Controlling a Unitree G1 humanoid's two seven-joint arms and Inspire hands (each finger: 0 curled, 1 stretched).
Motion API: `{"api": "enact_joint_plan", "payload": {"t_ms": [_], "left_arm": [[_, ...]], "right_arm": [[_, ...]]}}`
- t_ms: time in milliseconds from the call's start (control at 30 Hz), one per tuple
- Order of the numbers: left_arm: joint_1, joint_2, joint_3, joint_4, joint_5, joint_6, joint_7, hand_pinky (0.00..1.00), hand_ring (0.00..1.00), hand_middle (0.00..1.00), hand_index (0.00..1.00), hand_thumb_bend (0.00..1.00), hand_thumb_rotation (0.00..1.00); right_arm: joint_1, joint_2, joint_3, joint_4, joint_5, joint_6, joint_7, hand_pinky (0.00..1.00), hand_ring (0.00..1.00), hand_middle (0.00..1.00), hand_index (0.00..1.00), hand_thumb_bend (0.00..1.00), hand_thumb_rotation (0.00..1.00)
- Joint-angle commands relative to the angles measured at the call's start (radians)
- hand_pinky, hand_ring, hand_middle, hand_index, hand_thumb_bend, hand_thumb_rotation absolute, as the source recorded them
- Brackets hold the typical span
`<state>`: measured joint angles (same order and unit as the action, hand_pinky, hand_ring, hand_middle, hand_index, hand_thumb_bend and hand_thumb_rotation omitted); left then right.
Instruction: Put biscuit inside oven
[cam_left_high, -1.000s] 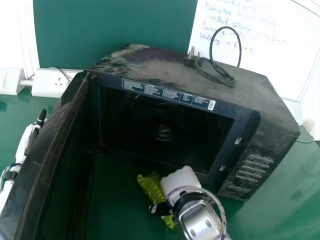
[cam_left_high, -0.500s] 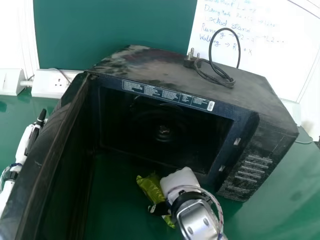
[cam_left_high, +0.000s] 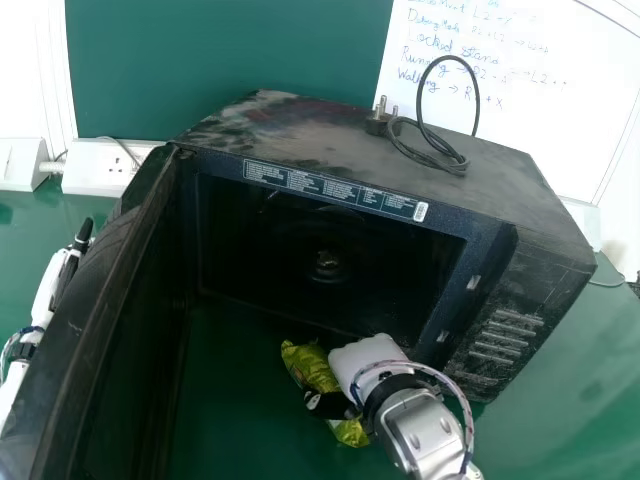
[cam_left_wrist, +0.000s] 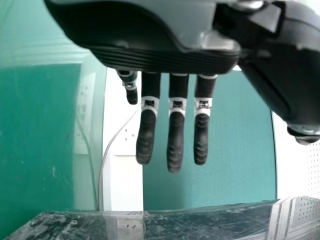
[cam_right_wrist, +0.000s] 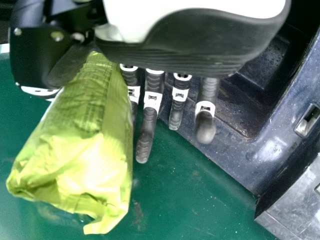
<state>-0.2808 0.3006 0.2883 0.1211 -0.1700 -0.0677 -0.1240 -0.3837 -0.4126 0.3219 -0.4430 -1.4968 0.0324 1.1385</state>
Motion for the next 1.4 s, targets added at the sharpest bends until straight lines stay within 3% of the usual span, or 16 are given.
{"api": "enact_joint_plan", "payload": {"t_ms": [0, 400, 667, 800, 967, 1033, 1067, 1133, 1367], "left_arm": [[0.013, -0.002, -0.004, -0.005, 0.006, -0.001, 0.001, 0.23, 0.29, 0.38, 0.48, 0.52, 0.06], [0.012, -0.001, -0.004, -0.003, 0.008, 0.002, 0.003, 0.23, 0.29, 0.38, 0.48, 0.52, 0.06], [0.009, 0.000, -0.004, 0.004, 0.005, -0.001, -0.002, 0.22, 0.28, 0.38, 0.48, 0.52, 0.06], [0.008, 0.001, -0.003, 0.007, 0.005, 0.002, -0.002, 0.23, 0.29, 0.38, 0.48, 0.52, 0.06], [0.009, 0.000, -0.002, 0.005, 0.008, 0.001, 0.003, 0.22, 0.28, 0.38, 0.48, 0.52, 0.06], [0.010, -0.001, -0.001, 0.002, 0.005, 0.005, 0.002, 0.22, 0.28, 0.38, 0.48, 0.52, 0.06], [0.010, 0.000, -0.002, 0.003, 0.007, 0.003, 0.003, 0.22, 0.28, 0.38, 0.48, 0.52, 0.06], [0.009, 0.002, -0.002, 0.008, 0.008, -0.004, 0.001, 0.22, 0.28, 0.38, 0.48, 0.52, 0.06], [0.008, 0.000, -0.002, 0.008, 0.004, 0.000, -0.001, 0.22, 0.29, 0.38, 0.48, 0.52, 0.06]], "right_arm": [[0.026, -0.012, 0.016, 0.027, 0.024, -0.016, 0.012, 0.08, 0.15, 0.47, 0.71, 0.56, 0.00], [-0.015, -0.013, -0.028, -0.021, 0.072, 0.012, 0.040, 0.08, 0.15, 0.47, 0.66, 0.56, 0.00], [-0.040, -0.055, -0.131, -0.116, 0.198, 0.018, 0.031, 0.08, 0.16, 0.47, 0.61, 0.57, 0.00], [-0.062, -0.077, -0.186, -0.145, 0.242, 0.027, 0.025, 0.06, 0.14, 0.47, 0.67, 0.55, 0.00], [-0.077, -0.078, -0.208, -0.135, 0.236, 0.052, -0.004, 0.05, 0.13, 0.47, 0.65, 0.56, 0.00], [-0.082, -0.078, -0.214, -0.128, 0.243, 0.058, -0.024, 0.07, 0.15, 0.47, 0.63, 0.56, 0.00], [-0.083, -0.077, -0.217, -0.127, 0.248, 0.061, -0.035, 0.07, 0.15, 0.47, 0.55, 0.54, 0.00], [-0.080, -0.075, -0.228, -0.129, 0.262, 0.067, -0.062, 0.07, 0.15, 0.47, 0.51, 0.53, 0.00], [-0.088, -0.070, -0.242, -0.130, 0.282, 0.104, -0.112, 0.05, 0.13, 0.47, 0.48, 0.53, 0.00]]}}
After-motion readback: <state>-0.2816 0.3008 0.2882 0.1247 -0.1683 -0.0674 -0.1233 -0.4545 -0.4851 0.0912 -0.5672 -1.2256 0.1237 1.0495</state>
